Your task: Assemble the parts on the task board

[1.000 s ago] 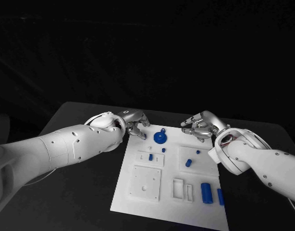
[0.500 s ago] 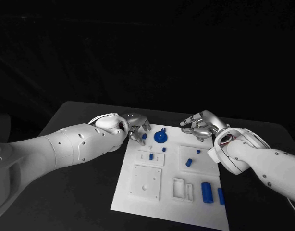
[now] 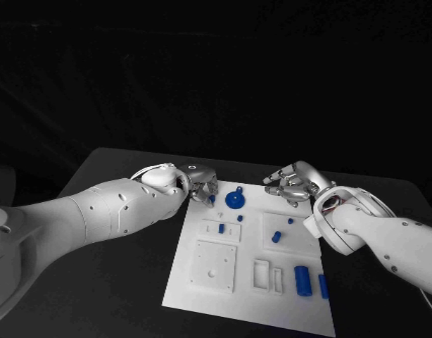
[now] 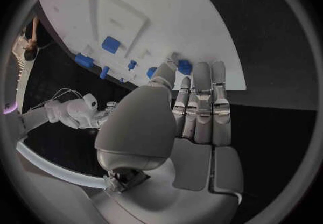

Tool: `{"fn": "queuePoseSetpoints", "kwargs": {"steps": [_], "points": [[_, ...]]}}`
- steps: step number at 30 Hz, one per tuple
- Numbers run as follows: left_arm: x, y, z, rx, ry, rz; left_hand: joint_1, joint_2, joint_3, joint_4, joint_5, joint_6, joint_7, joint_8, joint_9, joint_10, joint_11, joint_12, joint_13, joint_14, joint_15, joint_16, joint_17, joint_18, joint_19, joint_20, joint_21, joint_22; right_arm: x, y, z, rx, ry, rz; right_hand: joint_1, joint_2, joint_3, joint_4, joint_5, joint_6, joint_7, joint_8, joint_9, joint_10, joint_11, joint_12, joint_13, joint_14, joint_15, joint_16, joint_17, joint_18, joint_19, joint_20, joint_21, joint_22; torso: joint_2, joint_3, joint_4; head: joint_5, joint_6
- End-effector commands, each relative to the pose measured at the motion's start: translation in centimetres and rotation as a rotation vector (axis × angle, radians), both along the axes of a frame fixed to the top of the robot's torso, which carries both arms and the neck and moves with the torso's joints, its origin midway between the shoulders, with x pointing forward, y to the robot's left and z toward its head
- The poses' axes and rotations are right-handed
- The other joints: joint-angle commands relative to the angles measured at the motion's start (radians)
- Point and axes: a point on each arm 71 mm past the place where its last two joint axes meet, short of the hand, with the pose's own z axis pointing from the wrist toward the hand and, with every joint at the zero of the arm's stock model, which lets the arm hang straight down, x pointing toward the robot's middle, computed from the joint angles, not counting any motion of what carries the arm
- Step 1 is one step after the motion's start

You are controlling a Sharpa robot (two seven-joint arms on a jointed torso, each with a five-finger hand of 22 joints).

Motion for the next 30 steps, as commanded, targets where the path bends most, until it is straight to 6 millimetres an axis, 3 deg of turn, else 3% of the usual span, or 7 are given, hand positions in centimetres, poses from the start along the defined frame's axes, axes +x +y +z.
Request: {"fn": "queuePoseSetpoints", "kwargs": {"steps": [1,5,7,18,22,27,30], "points": [[-0.2,0.0,-1.0,0.049,0.041,0.001,-0.002,0.025,0.007,-0.010,0.013,0.024,0.000,0.004,0.001,0.028,-0.003,-0.003,-0.001,0.007,0.001,0.007,0.003,0.020,0.005,-0.001,0.012,0.025,-0.1,0.2,0.0,-0.003,0.003,0.019,-0.007,0.003,-0.004,0.001,0.005,-0.004,0.000,-0.002,-0.001,-0.006,0.001,0.000,0.000,-0.002,0.003,-0.005,-0.001,0.009,0.031,0.004,-0.006,0.077,0.000,0.0001,-0.0004,0.000,-0.003],[-0.2,0.0,-1.2,0.060,0.060,0.001,-0.013,0.041,0.030,-0.025,0.032,0.042,0.003,0.004,0.001,0.045,-0.002,-0.002,-0.001,0.008,0.004,0.012,0.006,0.026,-0.003,0.001,0.036,0.026,-0.1,0.2,0.0,-0.004,0.004,0.020,-0.007,0.003,-0.004,0.001,0.005,-0.004,0.000,-0.002,-0.001,-0.006,0.001,0.000,0.000,-0.002,0.003,-0.005,-0.001,0.009,0.031,0.004,-0.006,0.077,0.000,0.0008,-0.0014,-0.001,-0.004],[-0.2,0.1,-1.3,0.064,0.066,0.003,-0.020,0.038,0.051,-0.036,0.090,0.042,0.009,0.004,0.000,0.045,0.001,-0.003,-0.002,0.009,0.008,0.014,0.007,0.033,-0.010,0.002,0.055,0.027,-0.1,0.2,0.0,-0.004,0.004,0.019,-0.007,0.003,-0.004,0.001,0.005,-0.004,0.000,-0.002,-0.001,-0.006,0.001,0.000,0.000,-0.002,0.003,-0.005,-0.001,0.009,0.031,0.004,-0.006,0.077,0.000,0.0010,-0.0014,-0.001,-0.003],[-0.3,0.1,-1.6,0.083,0.095,0.008,-0.054,0.006,0.105,-0.093,0.118,-0.001,0.014,0.004,0.001,0.017,0.010,-0.003,-0.002,0.016,0.014,0.014,0.005,0.049,-0.040,0.010,0.138,0.025,-0.1,0.1,0.0,-0.006,0.006,0.019,-0.007,0.003,-0.004,0.001,0.005,-0.004,0.000,-0.002,-0.001,-0.006,0.001,0.000,0.000,-0.002,0.003,-0.005,-0.001,0.009,0.031,0.004,-0.006,0.077,0.000,0.0010,0.0003,-0.007,-0.007],[-0.4,0.0,-1.8,0.098,0.109,0.009,-0.052,0.000,0.124,-0.131,0.188,-0.044,0.016,0.003,-0.001,0.007,0.013,-0.003,-0.002,0.022,0.011,0.013,0.004,0.055,-0.056,0.006,0.190,0.028,-0.1,0.1,0.0,-0.007,0.007,0.020,-0.007,0.003,-0.004,0.001,0.005,-0.004,0.000,-0.002,-0.001,-0.006,0.001,0.000,0.000,-0.002,0.003,-0.005,-0.001,0.009,0.031,0.004,-0.006,0.077,-0.001,0.0009,-0.0005,-0.008,-0.008],[-0.5,0.1,-2.0,0.118,0.124,0.013,-0.067,0.006,0.141,-0.164,0.191,-0.043,0.020,0.002,-0.001,0.017,0.014,-0.004,-0.002,0.025,0.013,0.022,0.010,0.061,-0.080,0.008,0.255,0.026,-0.1,0.1,0.0,-0.007,0.007,0.021,-0.007,0.003,-0.004,0.001,0.005,-0.004,0.000,-0.002,-0.001,-0.006,0.001,0.000,0.000,-0.002,0.003,-0.005,-0.001,0.009,0.031,0.004,-0.006,0.077,-0.001,0.0006,0.0004,-0.010,-0.008],[-0.5,0.1,-2.1,0.125,0.125,0.013,-0.078,0.017,0.156,-0.168,0.189,0.003,0.018,0.005,0.001,0.060,0.006,-0.004,-0.002,0.030,0.012,0.033,0.015,0.066,-0.086,0.008,0.274,0.026,-0.2,0.1,0.0,-0.007,0.007,0.021,-0.007,0.003,-0.004,0.001,0.005,-0.004,0.000,-0.002,-0.001,-0.006,0.001,0.000,0.000,-0.002,0.003,-0.005,-0.001,0.009,0.031,0.004,-0.006,0.077,-0.001,0.0004,0.0011,-0.011,-0.009]]}}
